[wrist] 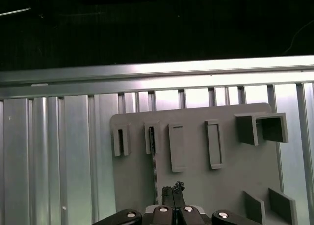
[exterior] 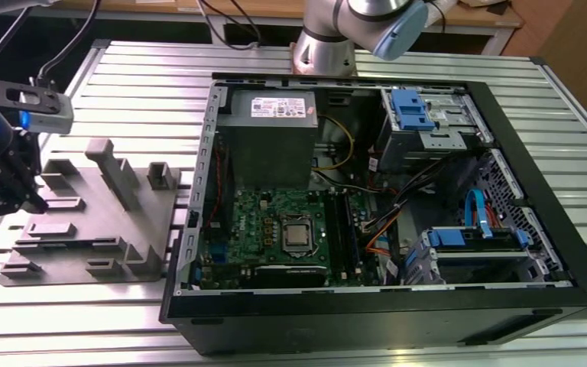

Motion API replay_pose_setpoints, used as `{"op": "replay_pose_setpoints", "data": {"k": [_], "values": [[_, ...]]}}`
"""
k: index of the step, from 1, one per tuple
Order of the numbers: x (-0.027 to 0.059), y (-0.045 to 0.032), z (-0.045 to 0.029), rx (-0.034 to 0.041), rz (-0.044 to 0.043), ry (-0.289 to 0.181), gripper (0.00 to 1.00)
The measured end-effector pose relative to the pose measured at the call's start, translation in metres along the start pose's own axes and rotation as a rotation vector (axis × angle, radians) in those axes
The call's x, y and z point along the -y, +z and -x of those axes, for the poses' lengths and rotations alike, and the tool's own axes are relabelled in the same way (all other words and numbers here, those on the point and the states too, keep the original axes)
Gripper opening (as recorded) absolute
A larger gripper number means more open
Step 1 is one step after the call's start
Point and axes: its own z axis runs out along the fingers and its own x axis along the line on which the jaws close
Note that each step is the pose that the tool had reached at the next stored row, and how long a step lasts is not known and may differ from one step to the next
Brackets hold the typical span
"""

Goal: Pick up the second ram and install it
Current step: 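Pick up the second ram and move it above second insertion slot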

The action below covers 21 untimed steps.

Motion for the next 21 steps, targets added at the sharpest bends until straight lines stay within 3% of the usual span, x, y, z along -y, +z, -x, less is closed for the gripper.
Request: {"op": "replay_pose_setpoints", "data": {"k": [21], "values": [[0.0041, 0.0159, -0.006, 0.0024, 0.0003, -0.001, 0.07]]}}
